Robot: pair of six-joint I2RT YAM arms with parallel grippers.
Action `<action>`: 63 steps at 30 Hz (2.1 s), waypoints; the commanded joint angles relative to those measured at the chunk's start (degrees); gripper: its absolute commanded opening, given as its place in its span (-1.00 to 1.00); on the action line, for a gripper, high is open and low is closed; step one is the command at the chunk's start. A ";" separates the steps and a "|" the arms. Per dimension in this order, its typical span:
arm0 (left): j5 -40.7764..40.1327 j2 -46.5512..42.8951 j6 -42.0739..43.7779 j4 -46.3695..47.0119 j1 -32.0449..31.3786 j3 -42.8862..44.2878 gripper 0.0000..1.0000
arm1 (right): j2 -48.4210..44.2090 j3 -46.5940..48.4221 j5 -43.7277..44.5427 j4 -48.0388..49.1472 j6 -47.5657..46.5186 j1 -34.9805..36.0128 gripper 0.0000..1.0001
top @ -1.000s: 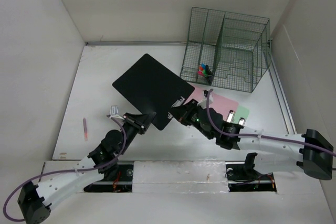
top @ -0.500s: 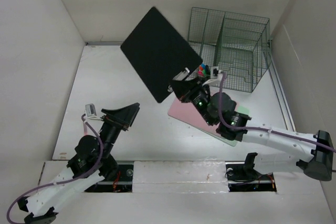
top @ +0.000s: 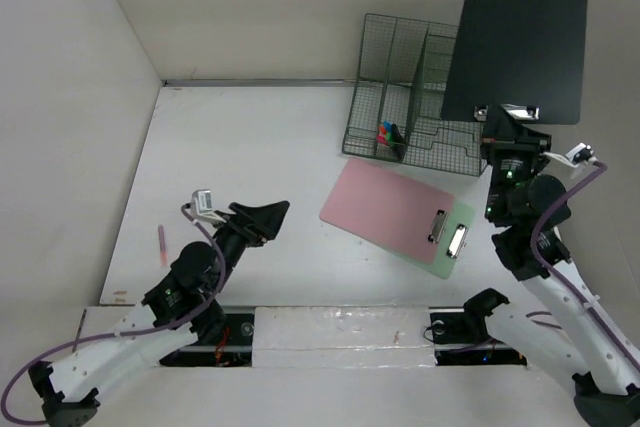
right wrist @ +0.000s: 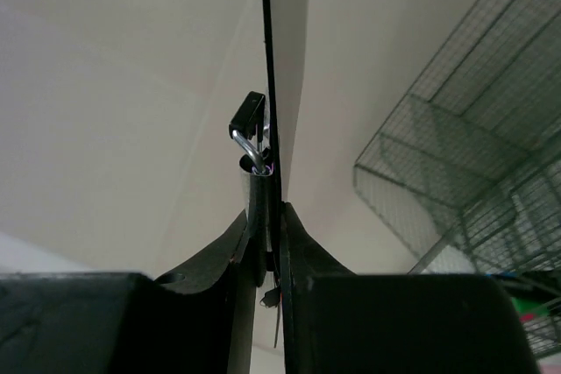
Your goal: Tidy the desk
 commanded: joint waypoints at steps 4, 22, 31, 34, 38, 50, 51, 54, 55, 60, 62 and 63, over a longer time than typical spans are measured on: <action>4.27 8.24 6.71 5.28 -0.20 1.05 0.54 | 2.20 -1.85 -12.63 -7.15 13.52 -14.64 -1.00; 5.33 6.05 4.52 5.36 -0.20 -3.52 0.50 | 14.59 -13.28 -36.29 6.90 24.16 -28.37 -1.00; 6.29 7.98 4.34 7.12 -0.20 -4.22 0.48 | 22.75 -12.68 -39.20 8.75 25.66 -29.96 -1.00; 7.00 9.74 4.43 8.00 -0.20 -3.96 0.47 | 24.87 -11.97 -38.32 10.25 26.37 -29.96 -1.00; 7.53 11.68 4.34 9.23 -0.20 -3.78 0.46 | 26.28 -9.43 -36.83 8.94 26.28 -29.96 -0.96; 9.46 15.20 3.55 11.34 -0.20 -3.08 0.43 | 27.33 -11.17 -39.11 13.40 32.60 -30.49 -1.00; 9.55 14.93 3.55 11.43 -0.20 -3.17 0.43 | 28.12 -11.18 -39.98 14.02 32.87 -30.49 -1.00; 9.55 14.32 3.37 11.08 -0.20 -3.34 0.43 | 31.55 -9.78 -42.17 15.17 32.96 -31.02 -1.00; 9.63 14.14 3.37 10.82 -0.20 -3.26 0.43 | 32.34 -9.25 -42.62 15.26 32.87 -31.02 -1.00; 9.20 13.26 3.11 10.46 -0.20 -3.61 0.43 | 34.64 -7.49 -43.59 14.56 32.52 -31.02 -0.96; 9.02 13.26 3.02 10.81 -0.20 -3.87 0.43 | 34.28 -7.31 -43.42 12.64 31.29 -31.02 -0.66; 9.19 13.35 3.02 10.99 -0.20 -4.04 0.43 | 33.85 -7.31 -42.89 11.84 31.03 -31.02 -0.53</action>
